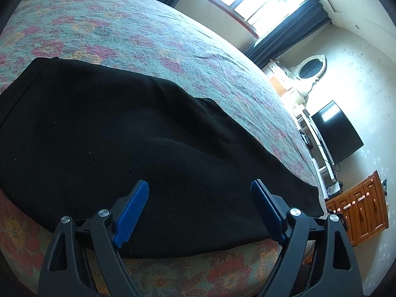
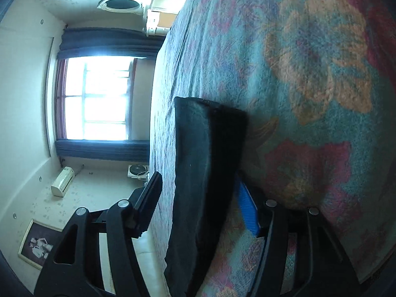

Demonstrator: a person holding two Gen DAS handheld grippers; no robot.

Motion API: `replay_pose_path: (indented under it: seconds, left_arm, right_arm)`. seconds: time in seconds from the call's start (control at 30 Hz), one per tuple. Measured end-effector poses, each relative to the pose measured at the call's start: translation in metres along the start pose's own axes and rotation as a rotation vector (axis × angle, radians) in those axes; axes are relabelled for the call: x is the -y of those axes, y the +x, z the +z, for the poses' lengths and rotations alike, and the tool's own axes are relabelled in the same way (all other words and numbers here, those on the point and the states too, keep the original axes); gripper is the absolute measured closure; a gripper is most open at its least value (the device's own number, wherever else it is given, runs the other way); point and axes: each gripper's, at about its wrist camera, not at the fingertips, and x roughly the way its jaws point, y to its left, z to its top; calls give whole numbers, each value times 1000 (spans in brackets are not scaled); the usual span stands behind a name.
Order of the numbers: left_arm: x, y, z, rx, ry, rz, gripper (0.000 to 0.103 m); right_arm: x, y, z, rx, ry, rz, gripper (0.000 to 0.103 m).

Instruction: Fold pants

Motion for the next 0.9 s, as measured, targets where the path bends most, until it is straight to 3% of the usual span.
replay_pose_path:
  seconds: [0.17, 0.3, 0.4, 0.47, 0.5, 0.6, 0.67, 0.73, 0.9]
  left_arm:
    - [-4, -2, -1, 4, -31, -14, 19]
    - [-5, -2, 0, -1, -38, -21, 19]
    - [-5, -1, -1, -3, -36, -21, 19]
    - [-5, -1, -1, -7, -32, -19, 19]
    - [-6, -1, 0, -9, -31, -18, 19]
    - [-6, 0, 2, -11, -31, -14, 19]
    - [-6, 1, 3, -11, -28, -9, 19]
    - [-5, 3, 2, -10, -22, -1, 19]
    - [0, 5, 0, -7, 1, 30, 19]
  right_arm:
    - [-13, 3, 10, 108, -130, -3, 44]
    - [-6, 6, 40, 59, -65, 84, 43]
    - [-6, 25, 70, -168, -28, 186, 39]
    - [-13, 24, 88, -242, -68, 182, 39]
    - [-18, 25, 97, -291, -109, 149, 39]
    - [-23, 20, 124, -292, -219, -34, 40]
    - [-21, 28, 138, -363, -193, -25, 40]
    - [-29, 41, 142, -437, -251, -48, 39]
    - [-56, 75, 135, -643, -383, -59, 25]
